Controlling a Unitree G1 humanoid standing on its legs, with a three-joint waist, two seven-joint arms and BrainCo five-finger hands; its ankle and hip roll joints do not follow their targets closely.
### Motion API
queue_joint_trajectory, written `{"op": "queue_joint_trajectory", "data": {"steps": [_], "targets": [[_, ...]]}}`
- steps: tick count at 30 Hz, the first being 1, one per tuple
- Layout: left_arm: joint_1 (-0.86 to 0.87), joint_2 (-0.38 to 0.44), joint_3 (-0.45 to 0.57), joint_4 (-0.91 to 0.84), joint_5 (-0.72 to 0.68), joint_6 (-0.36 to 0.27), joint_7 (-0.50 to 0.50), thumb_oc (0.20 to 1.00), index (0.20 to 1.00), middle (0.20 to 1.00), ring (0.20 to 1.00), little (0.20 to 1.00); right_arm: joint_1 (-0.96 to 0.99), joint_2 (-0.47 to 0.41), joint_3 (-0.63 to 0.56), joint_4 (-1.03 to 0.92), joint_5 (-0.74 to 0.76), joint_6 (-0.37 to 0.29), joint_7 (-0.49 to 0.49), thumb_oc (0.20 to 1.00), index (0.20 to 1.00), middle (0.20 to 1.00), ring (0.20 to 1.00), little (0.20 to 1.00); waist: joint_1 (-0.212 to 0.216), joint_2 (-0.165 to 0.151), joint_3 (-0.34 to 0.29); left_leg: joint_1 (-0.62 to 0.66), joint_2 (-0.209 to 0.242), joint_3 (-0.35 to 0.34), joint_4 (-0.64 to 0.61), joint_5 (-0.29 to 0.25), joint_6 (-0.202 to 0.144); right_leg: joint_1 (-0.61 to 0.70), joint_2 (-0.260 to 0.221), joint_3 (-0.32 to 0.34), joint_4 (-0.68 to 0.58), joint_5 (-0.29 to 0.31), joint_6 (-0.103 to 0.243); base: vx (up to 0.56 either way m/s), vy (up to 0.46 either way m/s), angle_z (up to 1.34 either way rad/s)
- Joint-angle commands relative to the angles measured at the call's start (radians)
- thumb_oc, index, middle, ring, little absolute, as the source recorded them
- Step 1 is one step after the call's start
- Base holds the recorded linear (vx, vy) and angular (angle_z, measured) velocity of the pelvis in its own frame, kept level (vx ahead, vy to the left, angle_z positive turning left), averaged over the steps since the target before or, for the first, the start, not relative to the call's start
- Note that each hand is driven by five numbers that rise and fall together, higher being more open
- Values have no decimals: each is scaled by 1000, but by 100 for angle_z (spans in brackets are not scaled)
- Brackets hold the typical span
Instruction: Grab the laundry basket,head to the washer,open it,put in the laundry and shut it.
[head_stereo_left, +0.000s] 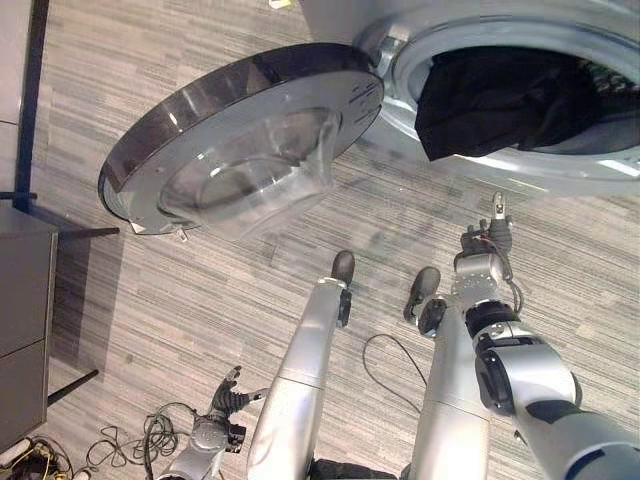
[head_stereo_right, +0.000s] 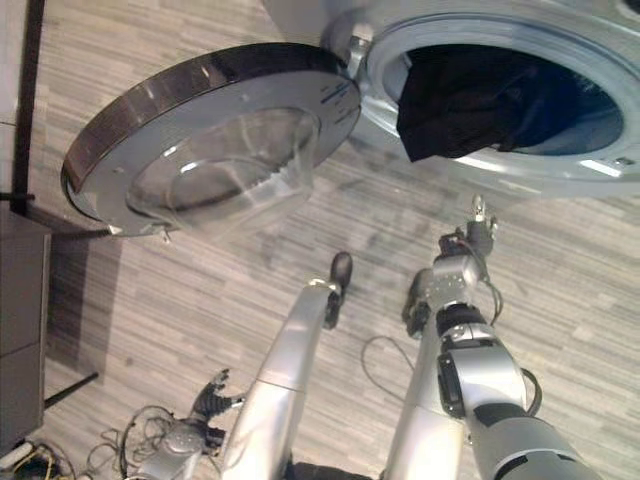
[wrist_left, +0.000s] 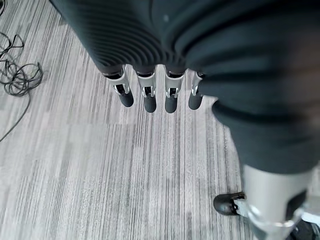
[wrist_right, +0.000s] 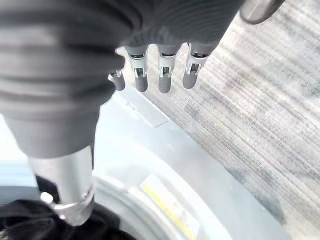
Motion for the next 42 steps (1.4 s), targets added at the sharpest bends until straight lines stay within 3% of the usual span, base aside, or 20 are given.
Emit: {"op": "queue_joint_trajectory", "data": {"steps": [1, 2, 6, 7, 8, 9, 16, 20, 21, 22, 26, 34, 42], "targets": [[35, 45, -30, 40, -11, 27, 5, 1000, 1000, 1000, 1000, 1000, -172, -164, 2, -35, 8, 18, -24, 1000, 1000, 1000, 1000, 1000, 57, 16, -3, 35, -57, 17, 18, -94, 46, 49, 17, -77, -47, -46, 19, -2, 7, -7], [41, 55, -36, 48, -6, 32, 5, 1000, 1000, 1000, 1000, 1000, -263, -199, 34, -44, -1, 19, -40, 1000, 1000, 1000, 1000, 1000, 68, 19, -8, 30, -59, 18, 20, -96, 46, 40, 9, -80, -39, -47, 26, 0, 0, 0], [49, 60, -31, 75, 7, 40, 6, 1000, 1000, 1000, 1000, 1000, -335, -219, 84, -83, -10, 5, -45, 1000, 1000, 1000, 1000, 1000, 74, 18, -17, 32, -59, 20, 10, -99, 49, 44, 1, -84, -45, -48, 34, 33, 13, 6], [49, 61, -33, 80, 11, 39, 2, 1000, 1000, 1000, 1000, 1000, -342, -225, 90, -79, -11, 10, -39, 768, 768, 768, 768, 768, 76, 18, -19, 33, -60, 20, 8, -100, 50, 46, -1, -85, -46, -49, 36, 31, 2, -1], [47, 60, -34, 81, 12, 39, 2, 1000, 1000, 1000, 1000, 1000, -345, -227, 92, -75, -10, 10, -37, 288, 288, 288, 288, 288, 76, 20, -18, 33, -60, 20, 8, -100, 50, 47, -1, -85, -47, -49, 36, 32, 1, -2], [46, 61, -33, 88, 15, 36, 0, 1000, 1000, 1000, 1000, 1000, -355, -231, 107, -80, -14, 15, -26, 200, 200, 200, 200, 200, 79, 19, -21, 35, -62, 21, 6, -101, 50, 53, -4, -87, -53, -47, 40, 50, -5, -2], [24, 67, -34, 54, 4, 14, -16, 1000, 1000, 1000, 1000, 1000, -374, -287, 134, -70, -1, 19, 35, 200, 200, 200, 200, 200, 89, 17, -42, 76, -77, 5, -59, -81, 49, 103, -21, -101, -107, -32, 53, 51, -6, 7], [18, 67, -29, 56, 1, 15, -18, 1000, 1000, 1000, 1000, 1000, -335, -230, 156, -95, -15, 37, 55, 200, 200, 200, 200, 200, 84, 7, -38, 102, -74, 2, -87, -68, 53, 126, -12, -97, -132, -19, 48, 6, 9, 6], [17, 64, -19, 57, -5, 15, -16, 1000, 1000, 1000, 1000, 1000, -301, -170, 200, -101, -71, 63, 54, 501, 501, 501, 501, 501, 78, -4, -30, 116, -71, 2, -106, -57, 52, 140, -4, -95, -152, -10, 42, 0, 0, 0], [18, 64, -19, 56, -5, 15, -16, 1000, 1000, 1000, 1000, 1000, -301, -169, 200, -102, -72, 63, 53, 1000, 1000, 1000, 1000, 1000, 77, -4, -29, 117, -71, 1, -107, -56, 52, 141, -4, -95, -153, -9, 42, -16, -1, -3], [18, 54, -15, 46, -35, 7, -16, 1000, 1000, 1000, 1000, 1000, -271, -56, 217, -85, -96, 94, 69, 1000, 1000, 1000, 1000, 1000, 78, -10, -22, 134, -74, 0, -156, -27, 49, 161, 3, -99, -199, 12, 37, -18, -1, -5], [9, 50, -18, 89, -32, 9, -18, 1000, 1000, 1000, 1000, 1000, -266, 23, 242, -87, -129, 107, 76, 1000, 1000, 1000, 1000, 1000, 81, -14, -12, 177, -83, -10, -243, 27, 39, 202, 5, -105, -259, 46, 37, -26, 1, 9], [-9, 51, -33, 103, -45, 11, 0, 1000, 1000, 1000, 1000, 1000, -352, -64, 181, -61, -86, 52, -13, 1000, 1000, 1000, 1000, 1000, 91, -6, -9, 181, -103, -31, -295, 62, 31, 207, -10, -116, -275, 53, 41, -17, 1, 9]]}}
